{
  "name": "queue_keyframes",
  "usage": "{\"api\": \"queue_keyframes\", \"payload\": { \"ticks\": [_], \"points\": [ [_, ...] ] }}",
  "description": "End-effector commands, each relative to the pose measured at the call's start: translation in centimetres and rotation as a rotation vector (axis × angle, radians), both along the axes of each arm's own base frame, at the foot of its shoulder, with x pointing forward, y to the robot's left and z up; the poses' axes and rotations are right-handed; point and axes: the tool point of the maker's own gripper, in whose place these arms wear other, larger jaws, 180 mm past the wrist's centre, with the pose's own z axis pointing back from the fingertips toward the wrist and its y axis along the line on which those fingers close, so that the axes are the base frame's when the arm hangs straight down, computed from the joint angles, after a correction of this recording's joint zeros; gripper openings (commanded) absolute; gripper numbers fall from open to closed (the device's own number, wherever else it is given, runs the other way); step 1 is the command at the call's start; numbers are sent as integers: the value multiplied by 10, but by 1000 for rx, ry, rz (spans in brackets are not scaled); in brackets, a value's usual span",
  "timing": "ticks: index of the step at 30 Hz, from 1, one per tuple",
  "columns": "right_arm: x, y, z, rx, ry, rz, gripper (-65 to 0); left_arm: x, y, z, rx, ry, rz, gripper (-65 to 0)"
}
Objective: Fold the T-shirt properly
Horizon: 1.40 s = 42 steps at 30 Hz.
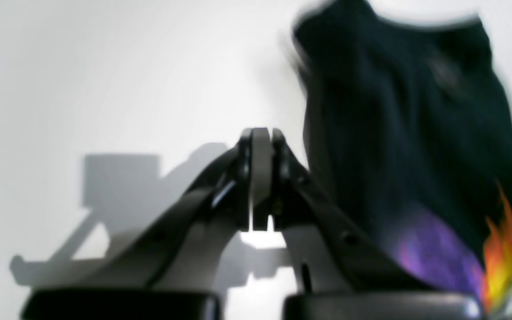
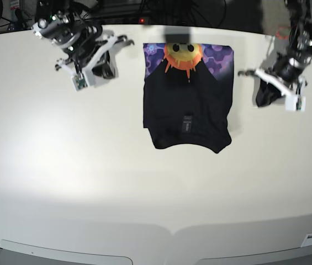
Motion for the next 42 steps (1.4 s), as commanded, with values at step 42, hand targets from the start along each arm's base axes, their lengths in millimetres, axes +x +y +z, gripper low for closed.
{"api": "queue_keyframes", "payload": {
  "ticks": [42],
  "points": [
    [-225,-164,-238,-158,814,-297,-650,-303,73,-235,33,762,381,-650]
  ]
}}
